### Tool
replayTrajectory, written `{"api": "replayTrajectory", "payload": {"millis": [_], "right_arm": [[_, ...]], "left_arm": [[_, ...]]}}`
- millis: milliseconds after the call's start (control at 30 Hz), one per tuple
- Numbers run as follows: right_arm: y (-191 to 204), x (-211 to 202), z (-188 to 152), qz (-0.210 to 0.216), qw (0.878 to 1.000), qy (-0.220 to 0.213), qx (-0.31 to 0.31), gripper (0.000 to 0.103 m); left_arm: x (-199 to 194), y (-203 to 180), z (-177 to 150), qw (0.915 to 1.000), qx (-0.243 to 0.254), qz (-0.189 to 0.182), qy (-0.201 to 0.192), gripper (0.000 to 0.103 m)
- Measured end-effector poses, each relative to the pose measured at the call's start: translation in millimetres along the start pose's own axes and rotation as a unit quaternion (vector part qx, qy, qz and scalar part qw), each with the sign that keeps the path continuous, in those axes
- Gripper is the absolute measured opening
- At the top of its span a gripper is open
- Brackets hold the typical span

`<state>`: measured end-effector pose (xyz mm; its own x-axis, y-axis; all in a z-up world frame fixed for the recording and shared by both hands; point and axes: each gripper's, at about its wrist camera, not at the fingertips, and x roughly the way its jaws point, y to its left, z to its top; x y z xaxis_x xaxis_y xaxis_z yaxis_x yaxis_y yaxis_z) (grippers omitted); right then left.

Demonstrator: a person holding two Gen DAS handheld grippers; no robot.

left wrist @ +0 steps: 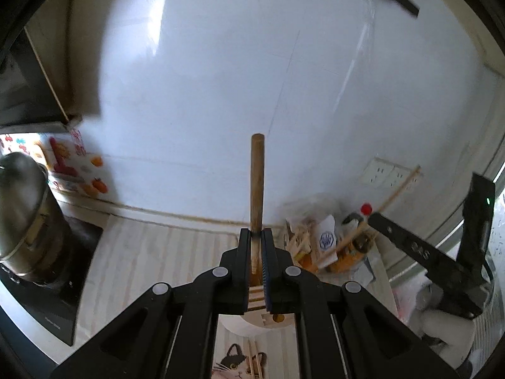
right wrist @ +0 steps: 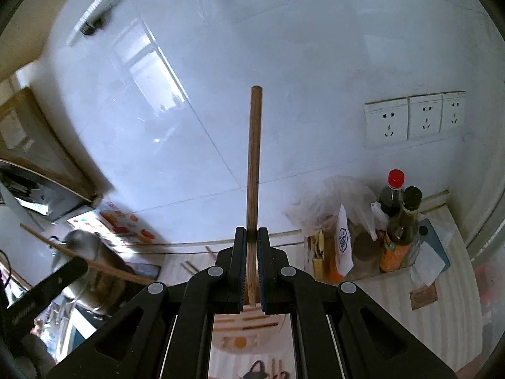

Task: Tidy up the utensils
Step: 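Carry the left tool's chopstick into the holder while the right tool inserts its chopstick, then open the left tool while the right tool opens above the holder, then return the left tool to grasp the last chopstick while the right tool grasps another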

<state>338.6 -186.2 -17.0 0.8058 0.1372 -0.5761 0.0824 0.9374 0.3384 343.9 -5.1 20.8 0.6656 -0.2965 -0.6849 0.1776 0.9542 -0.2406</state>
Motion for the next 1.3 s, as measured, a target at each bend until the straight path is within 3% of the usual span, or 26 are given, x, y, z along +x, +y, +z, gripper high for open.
{"api": "replayTrajectory", "payload": {"millis": [267,400,467,500,533,567,600,633,700,733,767,800,1033,1167,1233,1300], "right_arm": [[-4.4,69.5,-8.2,-0.021,0.999,0.047,-0.001,0.006],[-3.3,94.7,-15.3,-0.02,0.996,0.088,-0.011,0.007],[-5.2,98.0,-17.3,-0.02,0.994,0.107,-0.005,0.016],[-7.2,97.1,-17.3,-0.018,0.994,0.111,0.0,0.032],[-10.2,93.2,-17.2,-0.014,0.994,0.11,0.007,0.047],[-13.7,85.1,-17.6,-0.014,0.995,0.102,0.014,0.049],[-15.9,80.0,-18.3,-0.018,0.995,0.095,0.015,0.05],[-17.8,73.5,-20.0,-0.021,0.995,0.091,0.015,0.049],[-24.6,58.2,-28.5,-0.027,0.996,0.085,0.017,0.05],[-27.6,53.3,-33.9,-0.033,0.996,0.085,0.017,0.05],[-31.5,48.1,-41.2,-0.036,0.995,0.086,0.02,0.05],[-34.8,44.3,-48.0,-0.039,0.995,0.088,0.023,0.05],[-54.5,55.8,-134.9,-0.068,0.988,0.135,0.011,0.059],[-58.6,101.9,-208.8,-0.061,0.971,0.233,0.015,0.058],[-59.8,125.6,-244.4,-0.056,0.958,0.28,0.02,0.047],[-59.8,146.4,-275.2,-0.052,0.945,0.322,0.026,0.043]], "left_arm": [[76.8,-6.1,-13.8,0.9976,0.004,0.009,0.069,0.004],[87.3,-11.6,-16.5,0.9949,0.012,0.015,0.099,0.006],[78.0,-12.0,-16.2,0.9952,0.003,0.004,0.097,0.012],[69.8,-10.5,-15.8,0.9961,-0.002,0.01,0.088,0.017],[61.6,-8.8,-15.9,0.9969,-0.005,0.02,0.076,0.035],[50.6,-4.2,-18.4,0.9974,-0.01,0.038,0.06,0.063],[45.4,0.8,-20.0,0.9974,-0.016,0.046,0.053,0.074],[37.7,7.9,-23.9,0.9972,-0.024,0.058,0.04,0.081],[28.5,21.8,-34.6,0.9957,-0.032,0.084,0.024,0.082],[27.7,28.7,-41.1,0.9947,-0.034,0.093,0.024,0.088],[27.7,35.3,-50.0,0.9935,-0.037,0.105,0.025,0.1],[29.9,41.9,-61.3,0.9919,-0.038,0.118,0.028,0.103],[89.1,71.4,-149.2,0.974,-0.016,0.18,0.137,0.103],[126.2,86.4,-207.6,0.9557,-0.016,0.212,0.204,0.103],[141.5,92.9,-231.5,0.9479,-0.014,0.218,0.231,0.103],[156.2,99.4,-254.6,0.9385,-0.007,0.229,0.259,0.103]]}}
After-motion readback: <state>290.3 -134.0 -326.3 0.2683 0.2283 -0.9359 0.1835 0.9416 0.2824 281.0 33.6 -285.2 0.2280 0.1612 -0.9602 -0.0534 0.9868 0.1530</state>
